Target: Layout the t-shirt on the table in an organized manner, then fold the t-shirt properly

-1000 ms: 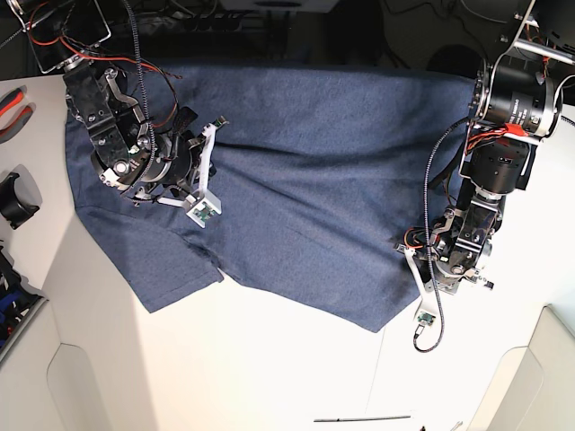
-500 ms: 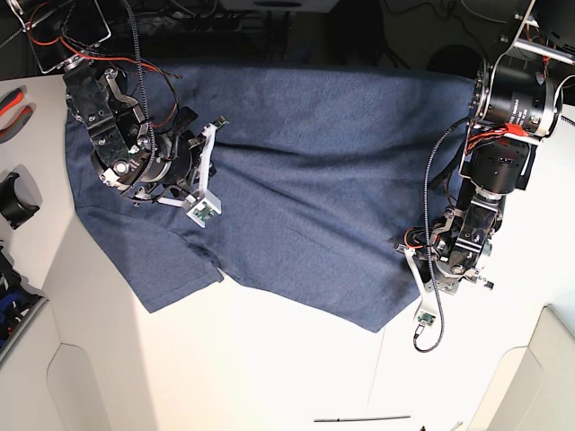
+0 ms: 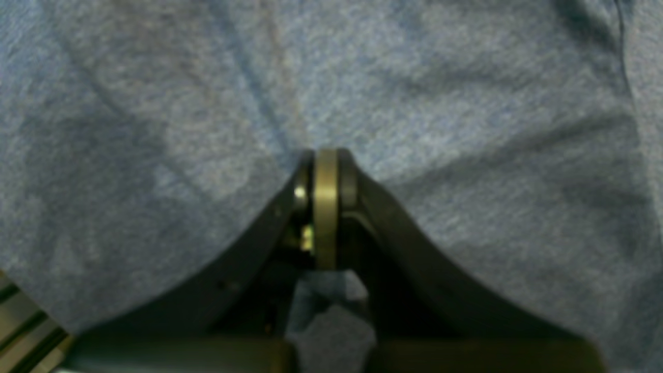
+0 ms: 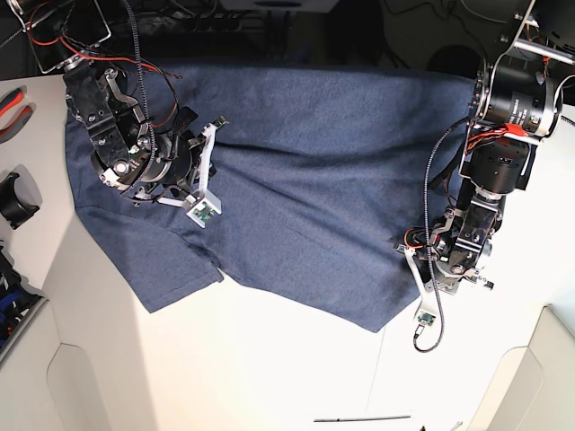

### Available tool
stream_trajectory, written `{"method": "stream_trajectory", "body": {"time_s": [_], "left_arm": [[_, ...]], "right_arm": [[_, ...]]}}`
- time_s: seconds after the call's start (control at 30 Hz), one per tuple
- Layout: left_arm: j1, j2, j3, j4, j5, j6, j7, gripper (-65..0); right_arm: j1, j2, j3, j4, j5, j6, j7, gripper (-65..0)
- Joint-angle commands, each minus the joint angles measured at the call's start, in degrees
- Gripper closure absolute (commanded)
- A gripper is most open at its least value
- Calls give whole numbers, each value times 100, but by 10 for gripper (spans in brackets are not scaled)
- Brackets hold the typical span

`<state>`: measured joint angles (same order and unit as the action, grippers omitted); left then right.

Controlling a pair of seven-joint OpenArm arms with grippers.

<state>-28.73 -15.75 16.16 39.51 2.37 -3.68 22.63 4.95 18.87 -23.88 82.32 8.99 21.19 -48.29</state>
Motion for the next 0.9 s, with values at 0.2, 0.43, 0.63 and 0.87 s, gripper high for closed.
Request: {"method": "stream_trajectory", "body": {"time_s": [0.2,0.43,0.63,0.87], "left_arm": [[-140,-44,-11,46,7,-46,7,0],[-140,-42,-11,46,9,-46,7,0],[-136,-44,-11,46,22,-44,9,0],[-92,-44,-11,46,26,-46,4,0]], "right_arm": [[42,33,13,4,-85,-46,-96,0],[50,33,13,4,-90,-46,57,0],[184,33,13,4,-105,-48,55,0],[391,31,13,7,-101,-52,83,0]]}}
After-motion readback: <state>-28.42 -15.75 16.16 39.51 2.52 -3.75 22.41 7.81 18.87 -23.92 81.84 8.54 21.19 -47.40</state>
